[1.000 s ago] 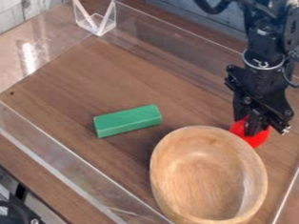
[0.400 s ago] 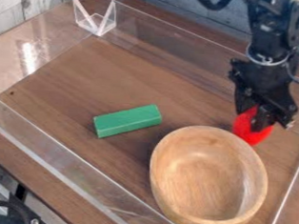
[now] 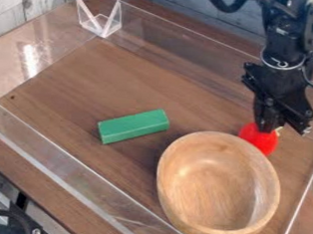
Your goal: Move the red object to the right side of the table
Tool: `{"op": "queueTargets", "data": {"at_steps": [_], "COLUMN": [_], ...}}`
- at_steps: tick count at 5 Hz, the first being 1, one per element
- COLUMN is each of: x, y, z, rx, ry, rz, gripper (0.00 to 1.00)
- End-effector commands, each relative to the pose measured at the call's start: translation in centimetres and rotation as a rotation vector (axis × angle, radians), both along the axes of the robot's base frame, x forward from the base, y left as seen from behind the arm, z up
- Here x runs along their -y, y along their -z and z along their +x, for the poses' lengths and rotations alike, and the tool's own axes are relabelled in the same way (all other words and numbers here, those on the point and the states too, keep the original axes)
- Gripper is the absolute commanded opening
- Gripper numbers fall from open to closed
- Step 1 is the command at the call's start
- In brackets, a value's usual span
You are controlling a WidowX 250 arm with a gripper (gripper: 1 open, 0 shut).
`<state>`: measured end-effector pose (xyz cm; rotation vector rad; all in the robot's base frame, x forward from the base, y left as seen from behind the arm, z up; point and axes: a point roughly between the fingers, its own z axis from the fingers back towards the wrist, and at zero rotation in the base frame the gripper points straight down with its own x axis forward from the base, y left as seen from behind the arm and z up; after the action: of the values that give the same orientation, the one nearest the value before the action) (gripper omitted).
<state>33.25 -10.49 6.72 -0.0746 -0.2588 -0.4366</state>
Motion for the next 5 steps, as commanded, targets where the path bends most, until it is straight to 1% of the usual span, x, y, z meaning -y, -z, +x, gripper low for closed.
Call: {"op": "queueTargets", "data": {"at_steps": [1,2,3,4,5], "x": [-0.6,-1.3,-3.9,-7.7,-12.1], "y": [-3.4,-4.9,-6.7,-7.5,-6.9], "z": [1.0,1.4,1.1,0.9,1.1], "rx": [0.066,0.076,0.1,0.111,0.122], "ry": [-0.06,-0.113,-0.175,-0.246,-0.307], "rz": [-0.01,0.003,0.046,0.087,0.109], "gripper": [1.0,1.0,1.0,1.0,1.0]}}
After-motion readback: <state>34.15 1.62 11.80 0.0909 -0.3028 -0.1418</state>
